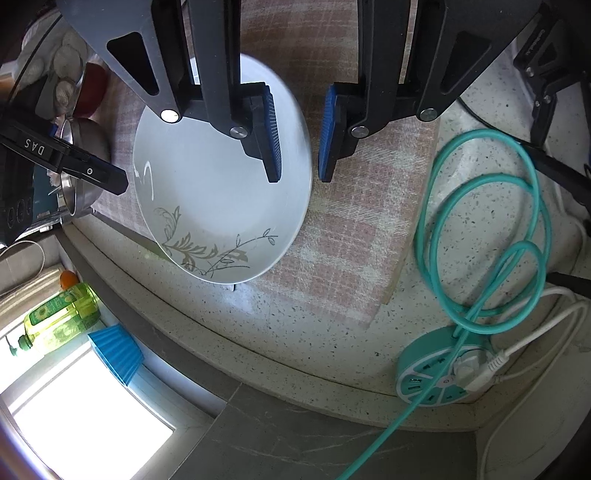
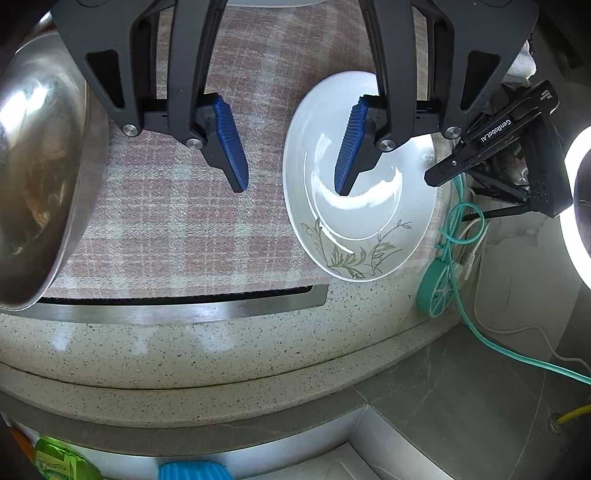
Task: Organize plates and bowls
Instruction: 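Move both grippers to the rim of the gold-branch plate, then close both grippers on the gold-branch plate rim and lift it, then carry the gold-branch plate over the stack and lower it onto the rose plate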
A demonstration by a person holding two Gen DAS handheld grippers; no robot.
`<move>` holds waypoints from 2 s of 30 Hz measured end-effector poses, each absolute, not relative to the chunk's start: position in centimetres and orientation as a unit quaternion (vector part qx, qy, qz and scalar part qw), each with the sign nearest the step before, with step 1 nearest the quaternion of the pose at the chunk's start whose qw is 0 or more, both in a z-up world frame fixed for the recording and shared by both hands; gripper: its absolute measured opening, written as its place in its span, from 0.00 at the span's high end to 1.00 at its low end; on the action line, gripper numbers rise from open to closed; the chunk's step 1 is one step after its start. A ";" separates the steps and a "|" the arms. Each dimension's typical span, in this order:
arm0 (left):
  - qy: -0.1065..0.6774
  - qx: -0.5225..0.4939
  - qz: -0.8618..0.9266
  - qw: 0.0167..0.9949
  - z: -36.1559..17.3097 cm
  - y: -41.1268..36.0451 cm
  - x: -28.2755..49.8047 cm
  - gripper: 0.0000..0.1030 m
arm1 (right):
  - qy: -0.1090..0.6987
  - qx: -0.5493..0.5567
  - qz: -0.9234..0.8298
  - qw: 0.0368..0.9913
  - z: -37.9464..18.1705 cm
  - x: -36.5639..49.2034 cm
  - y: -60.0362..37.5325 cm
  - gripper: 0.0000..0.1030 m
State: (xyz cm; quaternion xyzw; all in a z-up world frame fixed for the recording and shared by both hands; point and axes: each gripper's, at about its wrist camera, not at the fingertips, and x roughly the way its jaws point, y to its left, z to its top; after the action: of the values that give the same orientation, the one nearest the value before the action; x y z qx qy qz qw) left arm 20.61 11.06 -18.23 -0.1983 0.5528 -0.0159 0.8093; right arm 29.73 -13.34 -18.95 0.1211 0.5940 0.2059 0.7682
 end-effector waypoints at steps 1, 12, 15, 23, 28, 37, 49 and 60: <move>0.553 -0.198 -0.017 0.809 -18.4 11.0 20.6 0.86 | 0.597 0.118 0.208 0.766 -19.2 29.8 -13.1 0.63; 0.557 -0.197 -0.020 0.807 -19.1 10.8 21.3 0.88 | 0.617 0.113 0.200 0.752 -21.2 30.2 -12.5 0.91; 0.555 -0.195 -0.020 0.808 -19.1 10.8 21.4 0.88 | 0.615 0.097 0.200 0.756 -21.0 30.0 -11.8 0.93; 0.555 -0.199 -0.020 0.807 -19.0 10.8 20.9 0.88 | 0.613 0.092 0.198 0.759 -20.4 29.3 -12.1 0.93; 0.548 -0.201 -0.021 0.812 -18.3 10.7 20.2 0.88 | 0.609 0.098 0.204 0.760 -19.3 28.4 -12.6 0.92; 0.527 -0.203 -0.035 0.825 -15.4 10.3 18.1 0.88 | 0.603 0.104 0.217 0.761 -17.0 25.6 -14.1 0.92; 0.509 -0.188 -0.063 0.838 -12.7 7.9 14.9 0.88 | 0.587 0.116 0.220 0.770 -14.7 20.8 -17.6 0.92; 0.508 -0.178 -0.088 0.838 -11.9 4.8 11.2 0.88 | 0.587 0.133 0.211 0.770 -14.6 15.7 -21.0 0.92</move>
State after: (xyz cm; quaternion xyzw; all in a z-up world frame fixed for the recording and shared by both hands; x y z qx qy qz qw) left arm 11.16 4.83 -11.86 -0.1783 0.5077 -0.0884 0.8382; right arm 15.71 -20.97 -14.62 0.1333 0.5872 0.2110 0.7700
